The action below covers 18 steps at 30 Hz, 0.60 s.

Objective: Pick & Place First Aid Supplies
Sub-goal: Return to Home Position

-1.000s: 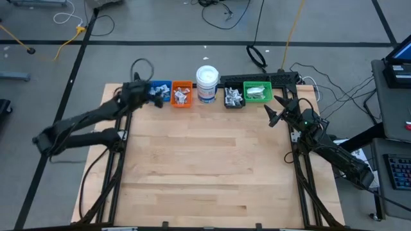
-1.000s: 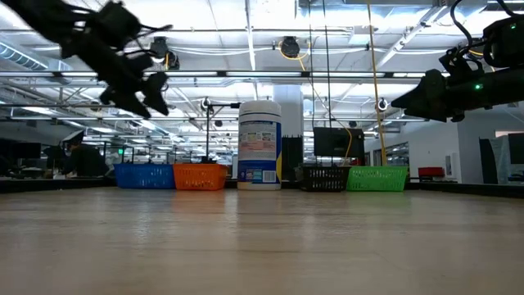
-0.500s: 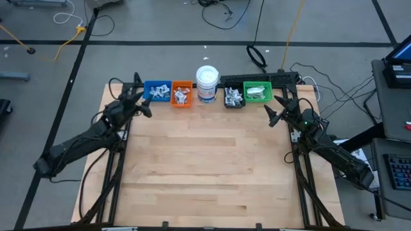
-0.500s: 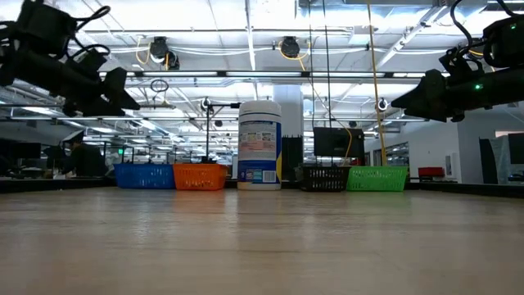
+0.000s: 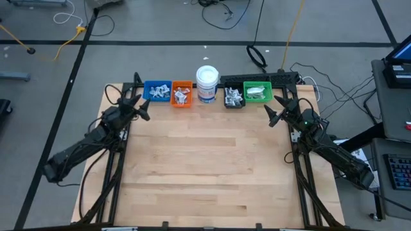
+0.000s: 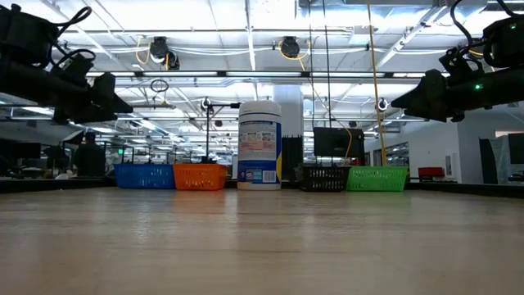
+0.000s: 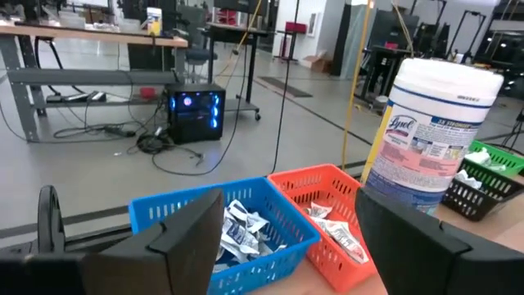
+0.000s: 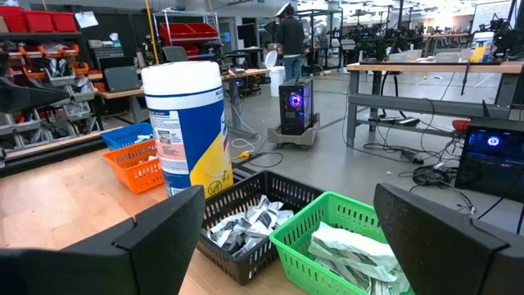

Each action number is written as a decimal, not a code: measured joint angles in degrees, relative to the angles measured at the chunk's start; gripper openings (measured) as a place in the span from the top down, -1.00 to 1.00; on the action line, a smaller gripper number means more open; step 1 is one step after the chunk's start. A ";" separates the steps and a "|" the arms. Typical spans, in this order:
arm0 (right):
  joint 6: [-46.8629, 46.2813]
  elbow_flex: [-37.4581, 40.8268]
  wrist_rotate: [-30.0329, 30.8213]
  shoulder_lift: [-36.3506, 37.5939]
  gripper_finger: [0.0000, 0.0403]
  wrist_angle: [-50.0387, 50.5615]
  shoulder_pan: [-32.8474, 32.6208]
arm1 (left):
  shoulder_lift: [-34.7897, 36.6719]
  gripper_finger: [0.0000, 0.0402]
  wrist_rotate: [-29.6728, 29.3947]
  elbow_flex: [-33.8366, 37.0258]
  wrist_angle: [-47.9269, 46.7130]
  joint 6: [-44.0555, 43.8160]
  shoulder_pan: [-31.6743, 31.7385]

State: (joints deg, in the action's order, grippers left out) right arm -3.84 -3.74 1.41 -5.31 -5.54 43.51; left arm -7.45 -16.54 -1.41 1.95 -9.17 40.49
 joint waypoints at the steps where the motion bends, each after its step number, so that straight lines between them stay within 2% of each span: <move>1: 0.00 0.01 0.00 0.01 -0.75 0.00 0.00 | 0.47 -0.40 0.04 0.03 -0.13 0.14 0.00; 11: 0.00 0.01 0.00 -0.01 -0.75 0.00 0.01 | 6.96 -0.40 0.12 0.09 -0.13 8.91 0.00; 18: 0.00 0.01 0.00 -0.01 -0.75 0.02 0.00 | 7.20 -0.46 -0.31 0.09 -0.22 12.46 0.00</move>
State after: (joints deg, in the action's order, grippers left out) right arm -3.84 -3.73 1.41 -5.32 -5.52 43.51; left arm -0.26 -16.85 -1.32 1.74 3.29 40.49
